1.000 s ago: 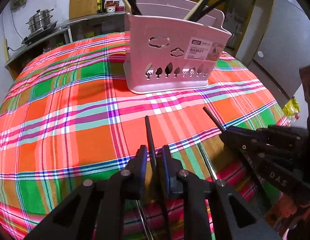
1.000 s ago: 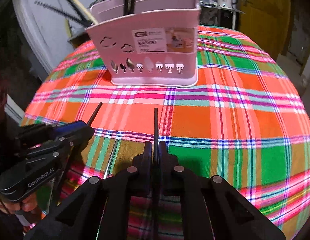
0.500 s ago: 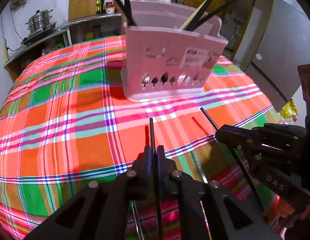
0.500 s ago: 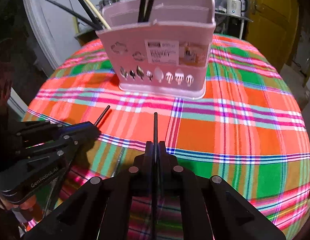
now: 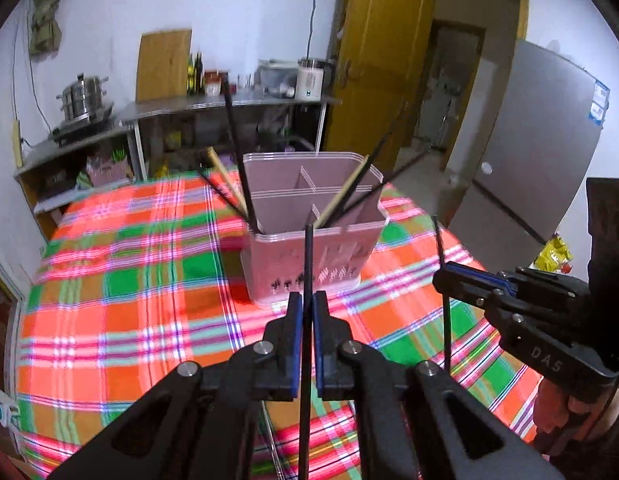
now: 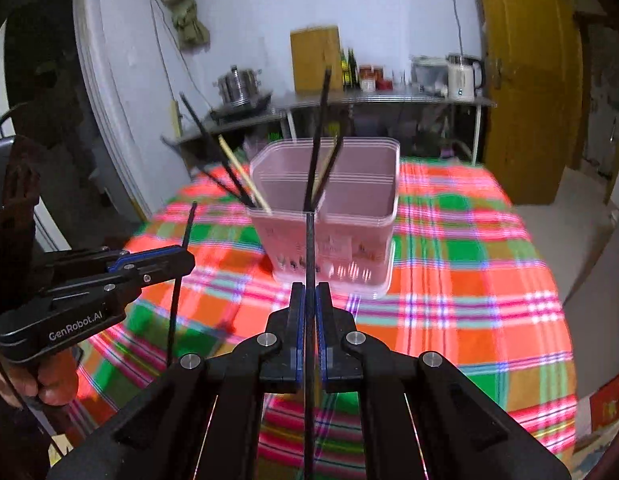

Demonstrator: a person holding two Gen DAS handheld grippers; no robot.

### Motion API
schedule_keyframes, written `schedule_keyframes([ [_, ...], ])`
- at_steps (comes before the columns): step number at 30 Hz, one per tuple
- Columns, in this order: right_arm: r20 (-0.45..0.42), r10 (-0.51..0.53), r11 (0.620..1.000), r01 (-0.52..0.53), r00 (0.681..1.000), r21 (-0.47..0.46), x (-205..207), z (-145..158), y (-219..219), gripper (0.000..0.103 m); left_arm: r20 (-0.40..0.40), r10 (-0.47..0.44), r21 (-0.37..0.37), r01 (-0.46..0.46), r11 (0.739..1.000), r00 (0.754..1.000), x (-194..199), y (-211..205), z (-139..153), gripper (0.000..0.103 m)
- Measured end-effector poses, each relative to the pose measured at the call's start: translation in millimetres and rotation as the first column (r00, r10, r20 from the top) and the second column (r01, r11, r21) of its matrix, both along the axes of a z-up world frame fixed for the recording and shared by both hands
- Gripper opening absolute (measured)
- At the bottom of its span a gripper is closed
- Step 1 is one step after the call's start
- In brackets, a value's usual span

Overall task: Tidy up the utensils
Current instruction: 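Lift both black chopsticks and carry them above the pink basket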

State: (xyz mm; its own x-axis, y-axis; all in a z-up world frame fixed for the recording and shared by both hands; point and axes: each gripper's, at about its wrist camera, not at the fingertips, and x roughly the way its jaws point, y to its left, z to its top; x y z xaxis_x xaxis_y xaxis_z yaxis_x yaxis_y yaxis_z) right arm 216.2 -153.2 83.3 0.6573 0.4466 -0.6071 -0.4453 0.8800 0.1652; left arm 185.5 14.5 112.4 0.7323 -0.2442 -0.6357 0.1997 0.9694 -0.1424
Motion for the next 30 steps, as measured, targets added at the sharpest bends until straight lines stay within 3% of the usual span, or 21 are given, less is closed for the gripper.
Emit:
schedule_keyframes([
  [9,0.102,-0.023,0.999,0.018,0.995,0.047,-13,37,-8,0.005,0.085,-0.005,-0.008,0.006,1.0,0.996,-9,2,34,0.005],
  [19,0.109,-0.026,0.999,0.021,0.994,0.048,-24,38,-9,0.005,0.073,-0.004,0.002,0.004,1.0,0.997,-15,3,31,0.005],
  [30,0.167,-0.022,0.996,0.007,0.986,0.086,-21,61,-3,0.004,0.092,0.016,-0.018,-0.014,1.0,0.996,-10,12,55,0.005],
])
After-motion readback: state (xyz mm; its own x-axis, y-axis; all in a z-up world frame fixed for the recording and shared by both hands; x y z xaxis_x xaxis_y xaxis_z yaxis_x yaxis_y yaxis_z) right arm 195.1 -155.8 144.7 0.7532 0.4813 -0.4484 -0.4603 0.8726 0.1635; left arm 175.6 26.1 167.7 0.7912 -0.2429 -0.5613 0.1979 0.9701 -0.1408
